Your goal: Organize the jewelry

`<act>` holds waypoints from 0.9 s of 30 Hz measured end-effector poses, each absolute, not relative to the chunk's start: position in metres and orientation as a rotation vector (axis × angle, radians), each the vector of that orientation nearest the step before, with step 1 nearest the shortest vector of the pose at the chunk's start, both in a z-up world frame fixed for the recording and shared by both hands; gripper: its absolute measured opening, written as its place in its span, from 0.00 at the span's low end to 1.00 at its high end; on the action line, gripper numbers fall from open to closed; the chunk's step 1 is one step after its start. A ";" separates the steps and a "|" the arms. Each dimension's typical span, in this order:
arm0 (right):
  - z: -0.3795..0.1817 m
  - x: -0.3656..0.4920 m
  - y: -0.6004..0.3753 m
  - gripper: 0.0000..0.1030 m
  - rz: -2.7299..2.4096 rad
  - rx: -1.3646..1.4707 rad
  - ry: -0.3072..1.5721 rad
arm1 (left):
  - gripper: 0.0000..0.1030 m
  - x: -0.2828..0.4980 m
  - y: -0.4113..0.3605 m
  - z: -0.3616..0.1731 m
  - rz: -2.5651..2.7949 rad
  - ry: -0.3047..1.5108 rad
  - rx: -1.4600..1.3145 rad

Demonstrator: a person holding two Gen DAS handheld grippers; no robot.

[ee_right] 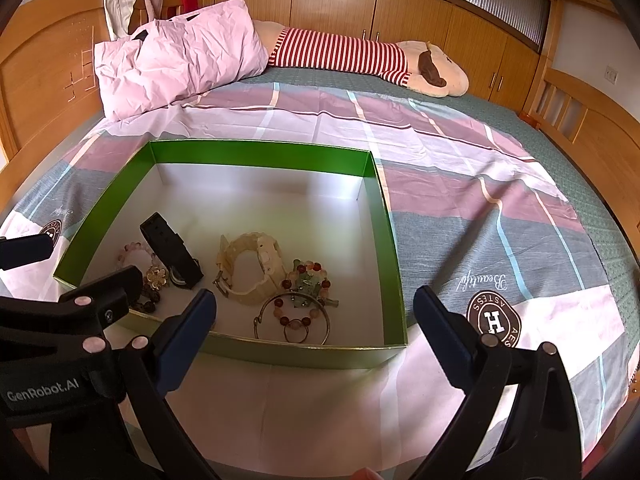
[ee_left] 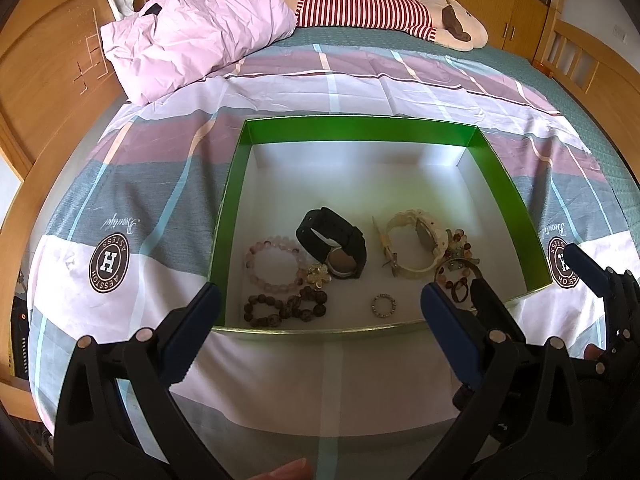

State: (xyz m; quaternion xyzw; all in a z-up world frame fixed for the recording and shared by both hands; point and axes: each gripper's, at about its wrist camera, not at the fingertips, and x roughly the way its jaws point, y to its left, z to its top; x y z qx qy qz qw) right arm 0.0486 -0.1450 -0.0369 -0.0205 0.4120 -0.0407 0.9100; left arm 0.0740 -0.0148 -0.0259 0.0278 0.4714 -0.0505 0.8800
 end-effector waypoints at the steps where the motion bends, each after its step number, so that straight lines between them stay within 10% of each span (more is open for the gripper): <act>1: -0.037 0.049 -0.145 0.96 -0.084 -0.044 0.849 | 0.98 0.074 -0.015 -0.026 -0.105 0.983 0.058; 27: -0.037 0.049 -0.146 0.96 -0.081 -0.046 0.851 | 0.98 0.076 -0.009 -0.029 -0.085 0.997 0.035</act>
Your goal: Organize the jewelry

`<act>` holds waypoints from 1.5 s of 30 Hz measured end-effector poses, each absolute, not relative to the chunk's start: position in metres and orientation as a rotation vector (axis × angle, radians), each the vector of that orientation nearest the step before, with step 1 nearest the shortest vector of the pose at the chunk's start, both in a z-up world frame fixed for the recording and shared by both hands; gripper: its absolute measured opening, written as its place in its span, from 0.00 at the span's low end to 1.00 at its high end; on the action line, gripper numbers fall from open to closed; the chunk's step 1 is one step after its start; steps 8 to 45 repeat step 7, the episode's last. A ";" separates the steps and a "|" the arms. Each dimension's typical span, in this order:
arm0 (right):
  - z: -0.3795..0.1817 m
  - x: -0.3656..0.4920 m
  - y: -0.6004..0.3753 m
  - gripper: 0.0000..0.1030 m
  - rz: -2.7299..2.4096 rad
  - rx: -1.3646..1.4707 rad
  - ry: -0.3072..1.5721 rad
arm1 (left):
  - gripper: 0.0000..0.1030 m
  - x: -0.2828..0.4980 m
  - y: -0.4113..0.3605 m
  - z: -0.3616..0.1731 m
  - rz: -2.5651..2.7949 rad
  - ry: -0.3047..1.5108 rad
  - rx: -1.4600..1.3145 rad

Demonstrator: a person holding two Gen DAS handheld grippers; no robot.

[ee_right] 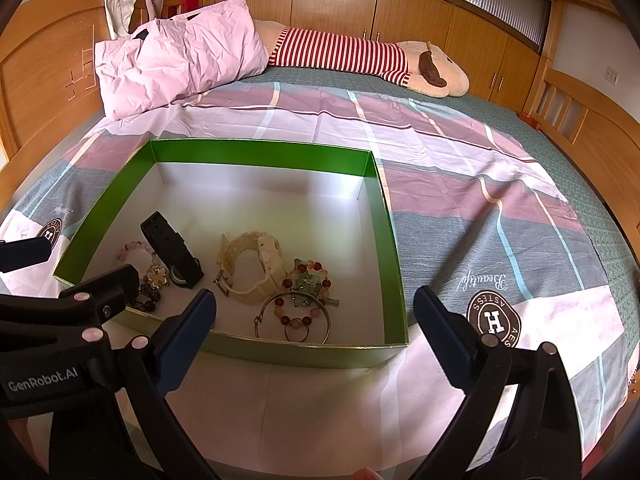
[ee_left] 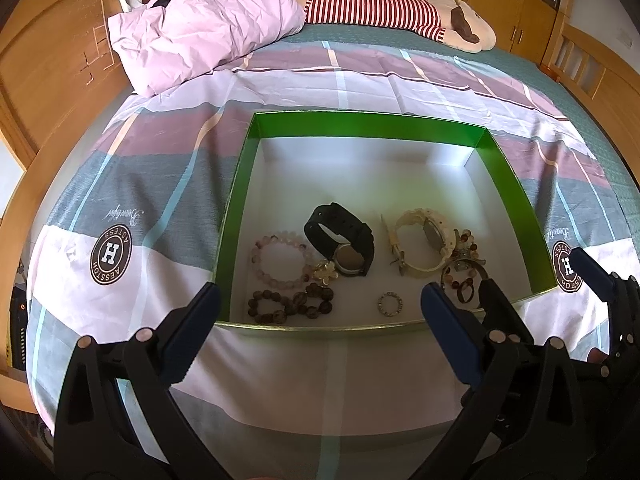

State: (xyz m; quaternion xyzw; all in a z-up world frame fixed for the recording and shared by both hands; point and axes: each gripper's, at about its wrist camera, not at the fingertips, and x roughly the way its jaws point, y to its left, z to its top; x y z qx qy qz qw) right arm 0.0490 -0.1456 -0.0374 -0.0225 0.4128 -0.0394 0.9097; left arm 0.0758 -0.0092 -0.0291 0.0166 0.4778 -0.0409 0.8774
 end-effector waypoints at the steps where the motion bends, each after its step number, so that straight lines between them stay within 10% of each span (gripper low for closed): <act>1: -0.038 0.049 -0.146 0.96 -0.080 -0.047 0.851 | 0.98 0.076 -0.009 -0.029 -0.087 0.998 0.034; 45: -0.037 0.049 -0.147 0.96 -0.079 -0.048 0.854 | 0.98 0.076 -0.009 -0.030 -0.086 1.007 0.030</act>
